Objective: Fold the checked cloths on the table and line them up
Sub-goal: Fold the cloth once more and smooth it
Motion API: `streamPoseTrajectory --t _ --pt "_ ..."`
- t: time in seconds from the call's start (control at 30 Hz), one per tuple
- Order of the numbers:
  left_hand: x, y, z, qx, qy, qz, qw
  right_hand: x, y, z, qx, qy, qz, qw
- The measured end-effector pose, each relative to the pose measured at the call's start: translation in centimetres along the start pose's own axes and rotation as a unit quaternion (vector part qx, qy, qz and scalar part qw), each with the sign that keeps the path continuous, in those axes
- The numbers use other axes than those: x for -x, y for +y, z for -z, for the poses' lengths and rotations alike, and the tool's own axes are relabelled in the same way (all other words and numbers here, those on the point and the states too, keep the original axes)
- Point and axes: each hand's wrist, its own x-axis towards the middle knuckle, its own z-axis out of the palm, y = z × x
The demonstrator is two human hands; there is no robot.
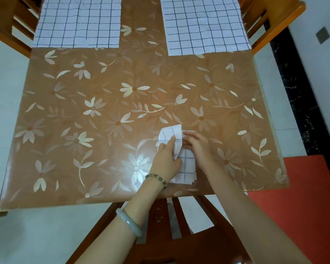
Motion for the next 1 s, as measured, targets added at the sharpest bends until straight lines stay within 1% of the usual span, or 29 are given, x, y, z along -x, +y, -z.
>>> streamPoseTrajectory --t 0.03,0.07,0.13,0.2,0.23,0.37,0.4,0.47,0.53,0.57,0.6,0.67,0.7,0.8,0.9,0.97,1.0 --pt "-0.2 0.2 -0.6 -0.011 -0.007 0.002 1.0 0.1 -0.4 0.6 0.002 0.04 0.005 0.999" --pt "-0.4 0.5 -1.1 -0.018 -0.014 0.004 1.0 0.1 -0.7 1.2 0.006 0.058 0.006 0.998" --pt "-0.6 1.0 -2.2 -0.021 -0.021 0.013 0.999 0.4 -1.1 2.3 0.03 0.039 -0.001 0.999" --pt "-0.9 1.4 -3.1 -0.014 -0.023 0.023 0.999 0.8 -1.1 2.7 0.079 0.006 -0.012 0.997" --pt "-1.1 1.5 -3.5 -0.011 -0.023 0.027 0.999 0.7 -0.8 2.8 0.105 0.004 -0.017 0.994" --pt "-1.2 1.4 -4.2 0.048 -0.026 0.015 0.998 -0.7 0.1 2.6 0.167 0.069 -0.035 0.983" --pt "-1.2 0.9 -3.9 0.058 -0.014 0.005 0.998 -1.0 0.1 2.6 0.177 0.073 -0.034 0.981" --pt "-1.5 -1.1 -2.8 0.045 0.055 -0.013 0.997 -1.1 -0.1 2.6 0.198 0.073 -0.018 0.977" --pt "-2.0 -3.8 -1.2 -0.028 0.153 -0.053 0.986 -0.9 -0.2 2.5 0.224 0.074 0.008 0.972" --pt "-2.2 -5.0 -0.4 -0.081 0.182 -0.087 0.976 -0.6 -0.3 2.5 0.241 0.075 0.023 0.967" --pt "-2.5 -6.2 0.2 -0.129 0.187 -0.123 0.966 -0.6 -0.2 2.5 0.256 0.076 0.034 0.963" --pt "-3.1 -7.7 0.9 -0.206 0.148 -0.185 0.949 -0.5 0.0 2.5 0.269 0.077 0.049 0.959" --pt "-3.3 -8.1 0.8 -0.241 0.121 -0.204 0.941 -0.5 0.1 2.4 0.274 0.077 0.052 0.957" --pt "-3.6 -8.4 0.1 -0.328 0.057 -0.233 0.914 -0.5 0.5 2.3 0.299 0.085 0.068 0.948" --pt "-4.1 -9.0 -0.7 -0.392 0.035 -0.238 0.888 -0.5 0.7 2.1 0.312 0.097 0.089 0.941" --pt "-4.4 -9.4 -1.0 -0.419 0.025 -0.227 0.879 -0.4 0.8 2.0 0.322 0.113 0.103 0.934" --pt "-4.4 -9.6 -1.1 -0.425 0.02 -0.221 0.877 -0.3 0.8 1.9 0.34 0.129 0.118 0.924"
